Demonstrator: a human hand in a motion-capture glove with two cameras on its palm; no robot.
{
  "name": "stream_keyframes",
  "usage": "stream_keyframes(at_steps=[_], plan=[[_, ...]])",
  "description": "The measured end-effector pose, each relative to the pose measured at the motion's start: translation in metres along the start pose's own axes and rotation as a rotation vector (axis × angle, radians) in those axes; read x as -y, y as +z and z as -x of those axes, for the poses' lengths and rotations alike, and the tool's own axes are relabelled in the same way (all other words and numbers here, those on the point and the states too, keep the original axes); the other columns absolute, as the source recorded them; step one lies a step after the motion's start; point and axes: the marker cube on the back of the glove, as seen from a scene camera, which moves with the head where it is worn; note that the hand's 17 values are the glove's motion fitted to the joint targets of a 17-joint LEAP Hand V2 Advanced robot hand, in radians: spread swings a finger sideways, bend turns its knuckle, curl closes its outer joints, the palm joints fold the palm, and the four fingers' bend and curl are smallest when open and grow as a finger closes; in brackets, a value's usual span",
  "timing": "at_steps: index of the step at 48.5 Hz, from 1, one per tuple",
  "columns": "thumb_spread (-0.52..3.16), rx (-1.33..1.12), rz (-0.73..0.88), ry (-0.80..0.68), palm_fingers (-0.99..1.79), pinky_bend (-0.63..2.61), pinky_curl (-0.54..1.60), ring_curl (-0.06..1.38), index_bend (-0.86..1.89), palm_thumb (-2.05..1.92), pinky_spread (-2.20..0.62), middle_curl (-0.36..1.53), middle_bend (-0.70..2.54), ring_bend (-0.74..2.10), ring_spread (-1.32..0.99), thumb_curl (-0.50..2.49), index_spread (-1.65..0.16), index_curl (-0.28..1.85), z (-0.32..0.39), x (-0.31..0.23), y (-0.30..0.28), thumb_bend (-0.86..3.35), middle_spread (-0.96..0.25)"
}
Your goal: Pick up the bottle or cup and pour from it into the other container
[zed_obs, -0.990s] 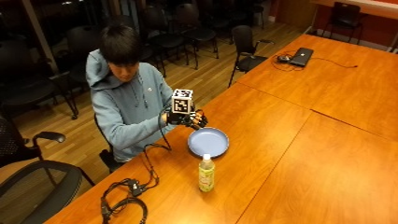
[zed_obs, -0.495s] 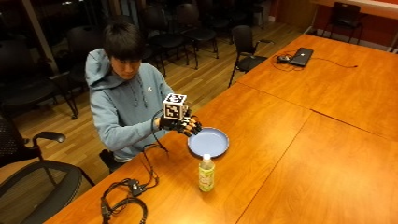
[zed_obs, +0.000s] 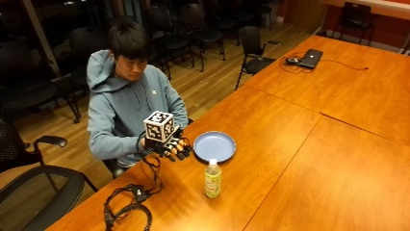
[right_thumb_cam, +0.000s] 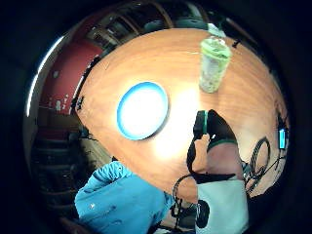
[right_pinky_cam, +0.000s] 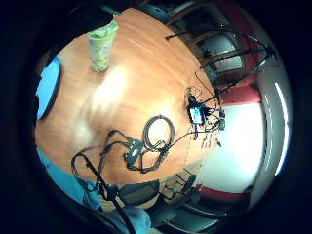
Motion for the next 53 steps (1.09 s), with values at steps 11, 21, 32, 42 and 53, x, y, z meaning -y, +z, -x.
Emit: stream_keyframes(at_steps=[11, 21, 32, 42, 53], plan=[[1.04, 0.100, -0.052, 0.069, 0.39, 0.47, 0.26, 0.29, 0.13, 0.83, 0.23, 0.30, 0.19, 0.28, 0.10, 0.51, -0.31, 0.32, -0.060, -0.005, 0.010, -0.03, 0.02], [0.99, 0.291, -0.145, 0.069, 0.25, 0.53, 0.28, 0.31, 0.10, 0.75, 0.24, 0.30, 0.18, 0.35, 0.10, 0.49, -0.33, 0.27, -0.100, -0.008, 0.026, -0.04, 0.02], [0.95, 0.558, -0.253, 0.112, 0.04, 0.60, 0.30, 0.32, 0.11, 0.65, 0.26, 0.29, 0.16, 0.37, 0.12, 0.46, -0.35, 0.22, -0.126, 0.004, 0.045, -0.04, 0.02], [0.93, 0.712, -0.445, 0.138, 0.06, 0.67, 0.30, 0.32, 0.11, 0.57, 0.27, 0.29, 0.19, 0.44, 0.14, 0.43, -0.33, 0.20, -0.138, 0.025, 0.066, -0.05, 0.04], [0.91, 0.905, -0.424, 0.140, 0.02, 0.73, 0.31, 0.33, 0.10, 0.52, 0.28, 0.30, 0.20, 0.48, 0.15, 0.41, -0.30, 0.18, -0.128, 0.050, 0.093, -0.04, 0.08]])
